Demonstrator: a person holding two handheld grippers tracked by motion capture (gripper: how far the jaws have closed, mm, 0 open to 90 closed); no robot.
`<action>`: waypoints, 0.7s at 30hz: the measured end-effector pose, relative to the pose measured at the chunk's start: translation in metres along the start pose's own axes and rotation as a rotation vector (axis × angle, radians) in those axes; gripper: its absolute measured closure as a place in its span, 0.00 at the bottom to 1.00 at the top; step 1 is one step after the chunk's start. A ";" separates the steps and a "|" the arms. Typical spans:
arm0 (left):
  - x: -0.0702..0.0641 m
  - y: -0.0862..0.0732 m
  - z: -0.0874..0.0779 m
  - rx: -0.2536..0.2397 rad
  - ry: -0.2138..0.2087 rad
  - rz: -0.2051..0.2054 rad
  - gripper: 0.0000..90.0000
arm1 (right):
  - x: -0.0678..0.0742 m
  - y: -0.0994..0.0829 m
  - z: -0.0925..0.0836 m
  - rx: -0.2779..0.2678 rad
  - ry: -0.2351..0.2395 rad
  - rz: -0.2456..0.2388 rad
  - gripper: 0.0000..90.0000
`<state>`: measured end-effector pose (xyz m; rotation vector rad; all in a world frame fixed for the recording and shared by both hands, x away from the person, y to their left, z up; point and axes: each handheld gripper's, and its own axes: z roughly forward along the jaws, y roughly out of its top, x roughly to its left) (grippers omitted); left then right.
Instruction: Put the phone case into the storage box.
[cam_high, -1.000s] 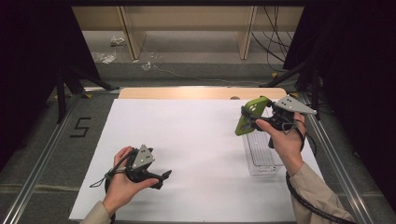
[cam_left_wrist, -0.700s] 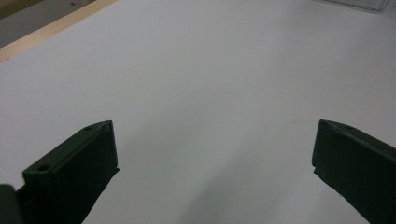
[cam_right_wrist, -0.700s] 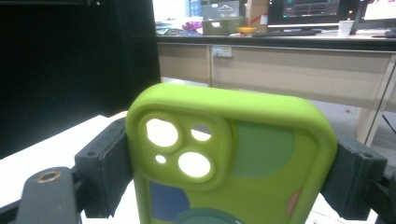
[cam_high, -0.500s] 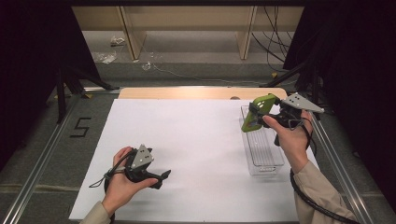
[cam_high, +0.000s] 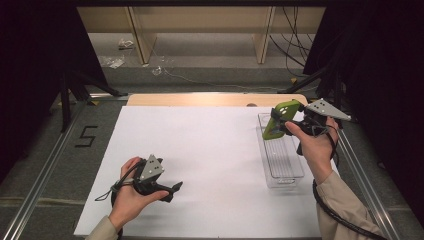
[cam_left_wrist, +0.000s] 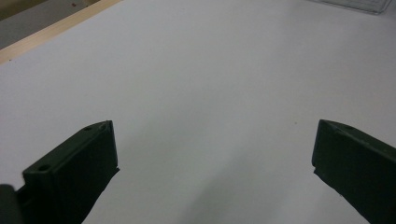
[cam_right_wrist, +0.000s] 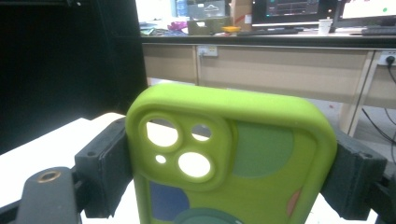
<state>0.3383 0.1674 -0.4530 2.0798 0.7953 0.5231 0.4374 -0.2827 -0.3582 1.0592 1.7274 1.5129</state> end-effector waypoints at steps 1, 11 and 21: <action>0.000 0.000 0.000 0.000 0.001 0.001 0.00 | -0.001 0.000 0.000 0.001 -0.004 0.001 0.19; 0.002 0.000 -0.003 -0.010 0.009 -0.009 0.00 | -0.008 -0.001 -0.001 0.004 -0.033 0.005 0.19; 0.004 -0.001 -0.003 -0.005 0.013 -0.010 0.00 | -0.015 -0.002 -0.002 0.008 -0.056 0.006 0.19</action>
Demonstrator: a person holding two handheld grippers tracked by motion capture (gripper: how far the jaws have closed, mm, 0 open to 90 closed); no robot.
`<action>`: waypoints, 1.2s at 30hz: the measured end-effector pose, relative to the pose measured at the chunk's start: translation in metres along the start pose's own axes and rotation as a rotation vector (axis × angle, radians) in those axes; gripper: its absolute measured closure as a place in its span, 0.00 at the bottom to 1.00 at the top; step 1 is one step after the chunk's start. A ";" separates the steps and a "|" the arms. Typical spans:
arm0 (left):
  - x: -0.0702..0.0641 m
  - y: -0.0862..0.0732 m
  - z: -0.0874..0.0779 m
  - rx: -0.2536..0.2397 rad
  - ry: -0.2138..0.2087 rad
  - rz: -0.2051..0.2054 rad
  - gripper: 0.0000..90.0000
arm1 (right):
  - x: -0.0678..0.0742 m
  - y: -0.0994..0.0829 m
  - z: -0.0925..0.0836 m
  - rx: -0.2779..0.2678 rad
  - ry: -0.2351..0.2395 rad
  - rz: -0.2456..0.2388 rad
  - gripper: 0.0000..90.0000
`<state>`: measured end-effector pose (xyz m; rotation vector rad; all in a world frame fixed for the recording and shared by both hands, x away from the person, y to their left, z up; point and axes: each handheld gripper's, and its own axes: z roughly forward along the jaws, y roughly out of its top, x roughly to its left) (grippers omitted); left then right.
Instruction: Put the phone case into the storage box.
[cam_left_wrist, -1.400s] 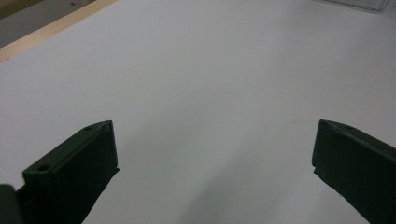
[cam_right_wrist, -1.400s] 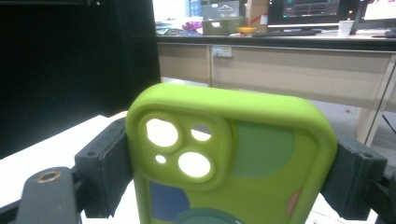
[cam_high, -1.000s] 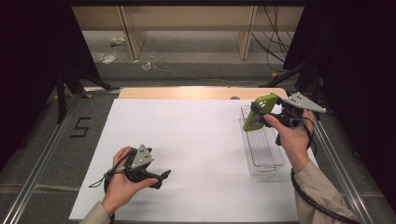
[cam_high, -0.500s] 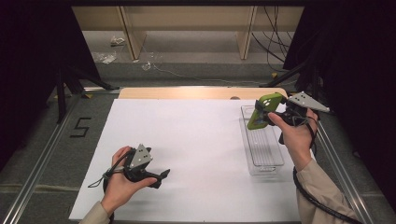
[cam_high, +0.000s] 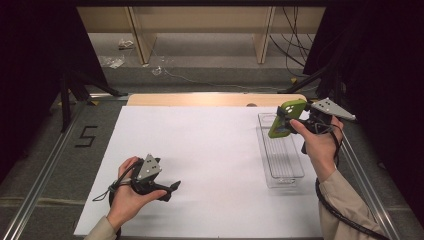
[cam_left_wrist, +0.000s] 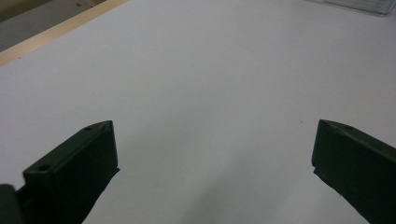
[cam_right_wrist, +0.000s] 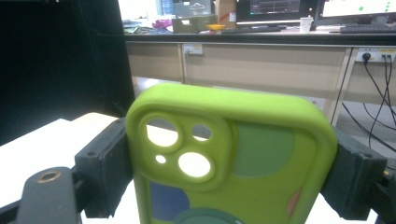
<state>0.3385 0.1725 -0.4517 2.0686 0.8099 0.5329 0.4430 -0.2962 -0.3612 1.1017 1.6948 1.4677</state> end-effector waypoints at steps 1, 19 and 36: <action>0.000 0.000 0.000 0.000 0.000 -0.001 0.00 | 0.000 0.000 0.000 0.000 -0.003 -0.001 0.19; -0.001 -0.001 0.001 0.004 -0.004 0.000 0.00 | -0.005 -0.004 0.010 0.021 -0.028 -0.013 0.19; 0.001 0.000 0.001 -0.001 0.000 -0.003 0.00 | -0.013 -0.007 0.021 0.051 -0.023 -0.017 0.19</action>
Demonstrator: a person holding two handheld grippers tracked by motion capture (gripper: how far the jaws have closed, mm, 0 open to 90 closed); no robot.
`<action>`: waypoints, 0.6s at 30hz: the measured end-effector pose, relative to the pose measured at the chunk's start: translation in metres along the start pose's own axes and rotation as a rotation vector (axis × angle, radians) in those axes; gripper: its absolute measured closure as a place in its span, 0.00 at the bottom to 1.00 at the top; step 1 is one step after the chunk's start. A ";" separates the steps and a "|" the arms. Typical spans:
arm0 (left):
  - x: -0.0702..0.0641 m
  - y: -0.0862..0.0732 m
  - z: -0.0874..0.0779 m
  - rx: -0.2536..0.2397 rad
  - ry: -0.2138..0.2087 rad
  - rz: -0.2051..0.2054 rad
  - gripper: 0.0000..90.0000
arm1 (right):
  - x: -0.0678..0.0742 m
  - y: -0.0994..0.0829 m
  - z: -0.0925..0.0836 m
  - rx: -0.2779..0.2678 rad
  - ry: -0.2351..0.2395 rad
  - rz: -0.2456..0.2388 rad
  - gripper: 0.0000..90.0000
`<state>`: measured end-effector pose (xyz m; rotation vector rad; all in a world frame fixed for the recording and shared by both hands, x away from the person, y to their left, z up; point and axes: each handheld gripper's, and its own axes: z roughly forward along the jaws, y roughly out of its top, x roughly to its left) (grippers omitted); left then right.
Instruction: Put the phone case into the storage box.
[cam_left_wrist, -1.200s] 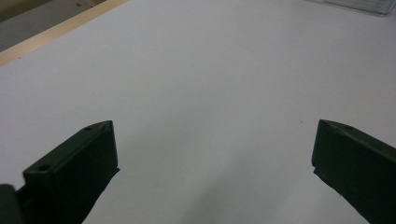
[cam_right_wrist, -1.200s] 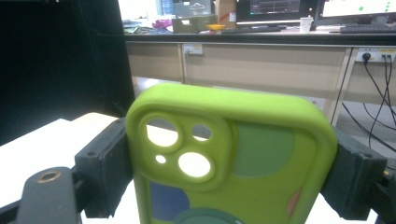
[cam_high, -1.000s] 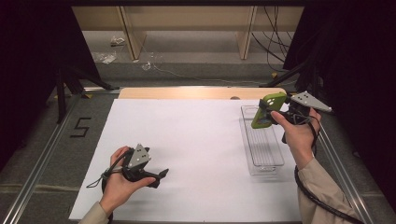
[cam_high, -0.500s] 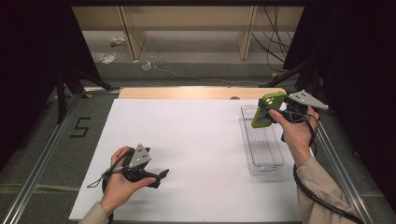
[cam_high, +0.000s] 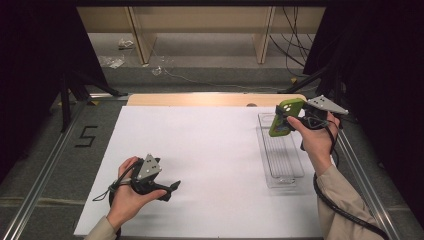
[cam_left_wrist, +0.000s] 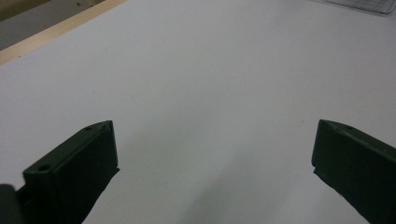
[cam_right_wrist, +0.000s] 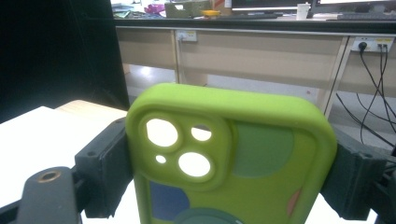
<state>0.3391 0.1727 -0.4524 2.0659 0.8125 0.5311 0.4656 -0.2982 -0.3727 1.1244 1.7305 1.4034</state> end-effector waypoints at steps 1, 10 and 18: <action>0.000 0.000 0.000 -0.001 0.000 -0.002 0.00 | 0.000 0.000 0.000 0.002 -0.002 0.001 0.19; 0.001 0.000 0.000 0.000 0.002 -0.003 0.00 | -0.002 -0.001 0.005 0.009 -0.004 -0.004 0.19; 0.001 0.000 0.000 -0.001 0.003 -0.003 0.00 | -0.004 0.000 0.008 0.013 -0.006 -0.009 0.19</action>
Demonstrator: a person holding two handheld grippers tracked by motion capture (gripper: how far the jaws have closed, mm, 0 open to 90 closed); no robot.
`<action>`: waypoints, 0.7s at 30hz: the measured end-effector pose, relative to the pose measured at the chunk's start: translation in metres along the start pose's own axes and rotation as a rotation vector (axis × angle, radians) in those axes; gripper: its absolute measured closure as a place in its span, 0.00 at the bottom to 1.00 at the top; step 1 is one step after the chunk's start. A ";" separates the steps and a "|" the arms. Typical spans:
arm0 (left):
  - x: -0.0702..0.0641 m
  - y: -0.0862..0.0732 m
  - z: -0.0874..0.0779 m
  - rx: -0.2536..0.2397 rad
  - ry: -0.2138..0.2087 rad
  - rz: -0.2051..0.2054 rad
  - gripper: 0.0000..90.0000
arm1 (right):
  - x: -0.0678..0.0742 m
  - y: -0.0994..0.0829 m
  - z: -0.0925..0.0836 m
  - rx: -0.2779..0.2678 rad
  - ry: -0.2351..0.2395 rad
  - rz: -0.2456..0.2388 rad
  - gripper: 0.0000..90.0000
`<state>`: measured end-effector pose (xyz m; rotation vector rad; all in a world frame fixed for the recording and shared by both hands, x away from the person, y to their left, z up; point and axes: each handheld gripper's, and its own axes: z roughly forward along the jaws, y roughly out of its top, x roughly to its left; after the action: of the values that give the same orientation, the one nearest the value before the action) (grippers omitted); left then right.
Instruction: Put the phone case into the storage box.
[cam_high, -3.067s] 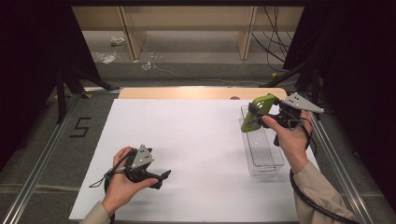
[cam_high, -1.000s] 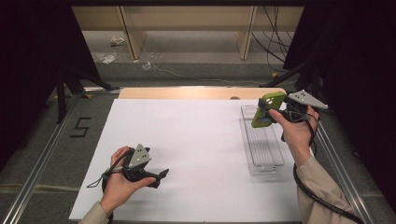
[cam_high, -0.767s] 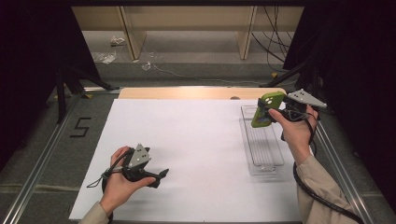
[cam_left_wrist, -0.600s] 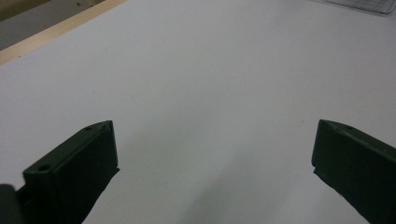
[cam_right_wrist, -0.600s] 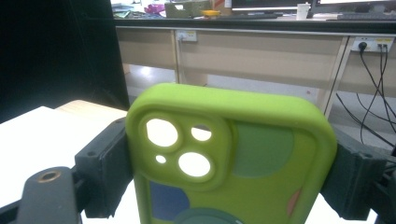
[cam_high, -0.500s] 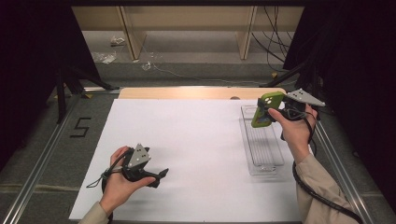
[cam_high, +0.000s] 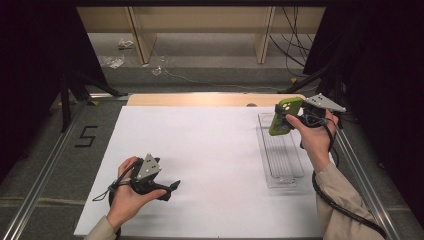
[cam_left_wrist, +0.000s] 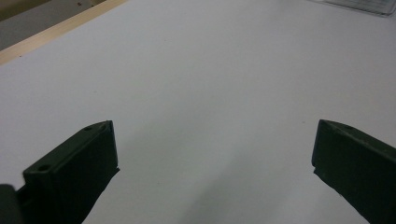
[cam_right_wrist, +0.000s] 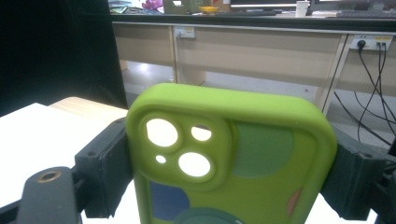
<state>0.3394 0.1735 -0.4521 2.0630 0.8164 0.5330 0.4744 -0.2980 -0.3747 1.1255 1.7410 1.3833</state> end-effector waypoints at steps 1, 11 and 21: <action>0.000 0.000 0.000 0.001 0.001 0.000 0.00 | 0.000 0.000 0.000 -0.001 0.000 0.001 0.19; 0.000 0.000 -0.001 -0.001 0.004 -0.003 0.00 | -0.001 0.000 0.005 0.002 -0.003 -0.004 0.19; 0.000 0.000 -0.001 -0.003 0.004 -0.003 0.00 | -0.002 0.001 0.011 0.013 -0.006 -0.013 0.19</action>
<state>0.3394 0.1741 -0.4517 2.0589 0.8202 0.5362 0.4846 -0.2950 -0.3762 1.1226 1.7519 1.3619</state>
